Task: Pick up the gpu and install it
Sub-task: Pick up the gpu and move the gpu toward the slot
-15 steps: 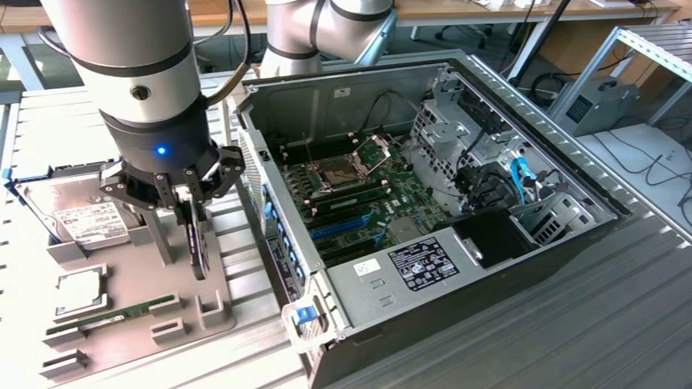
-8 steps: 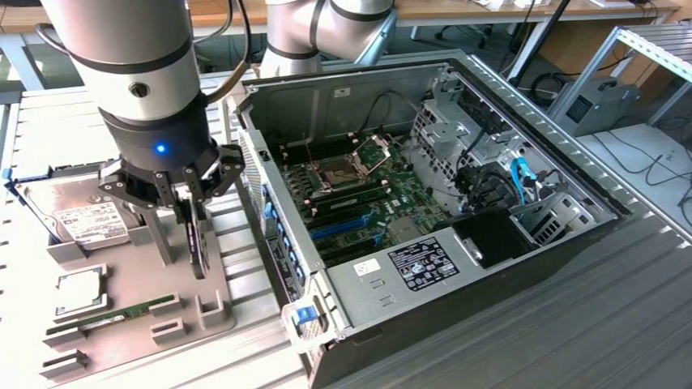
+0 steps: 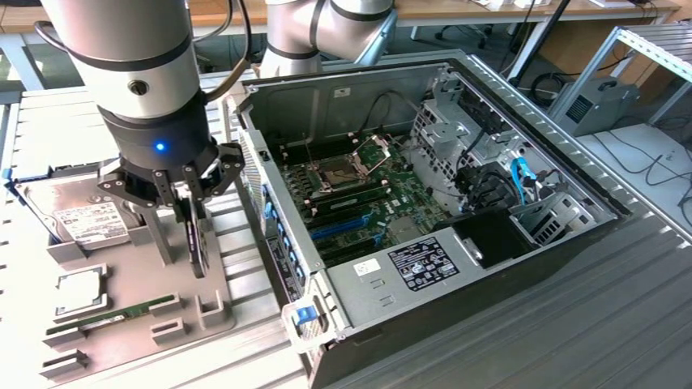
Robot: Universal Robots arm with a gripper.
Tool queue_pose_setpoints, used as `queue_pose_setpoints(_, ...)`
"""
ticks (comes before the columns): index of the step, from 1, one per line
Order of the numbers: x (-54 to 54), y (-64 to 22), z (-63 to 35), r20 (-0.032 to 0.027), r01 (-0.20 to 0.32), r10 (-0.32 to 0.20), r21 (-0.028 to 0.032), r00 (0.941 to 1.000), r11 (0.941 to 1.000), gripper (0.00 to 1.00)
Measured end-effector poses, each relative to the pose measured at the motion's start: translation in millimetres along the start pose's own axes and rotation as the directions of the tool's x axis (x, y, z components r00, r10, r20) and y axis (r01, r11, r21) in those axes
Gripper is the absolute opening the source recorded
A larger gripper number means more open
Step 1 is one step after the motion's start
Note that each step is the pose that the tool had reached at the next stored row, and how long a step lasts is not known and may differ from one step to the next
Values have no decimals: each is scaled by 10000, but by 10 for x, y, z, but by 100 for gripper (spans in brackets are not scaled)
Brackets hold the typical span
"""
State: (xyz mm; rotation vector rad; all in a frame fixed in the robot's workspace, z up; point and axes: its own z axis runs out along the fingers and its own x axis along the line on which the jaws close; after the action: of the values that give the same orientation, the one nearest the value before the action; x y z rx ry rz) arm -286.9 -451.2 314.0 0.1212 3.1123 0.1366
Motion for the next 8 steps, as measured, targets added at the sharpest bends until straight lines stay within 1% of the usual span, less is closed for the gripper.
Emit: queue_pose_setpoints(8, 0, 2, -20, -1, 0, 0, -18, 10000, 10000, 26)
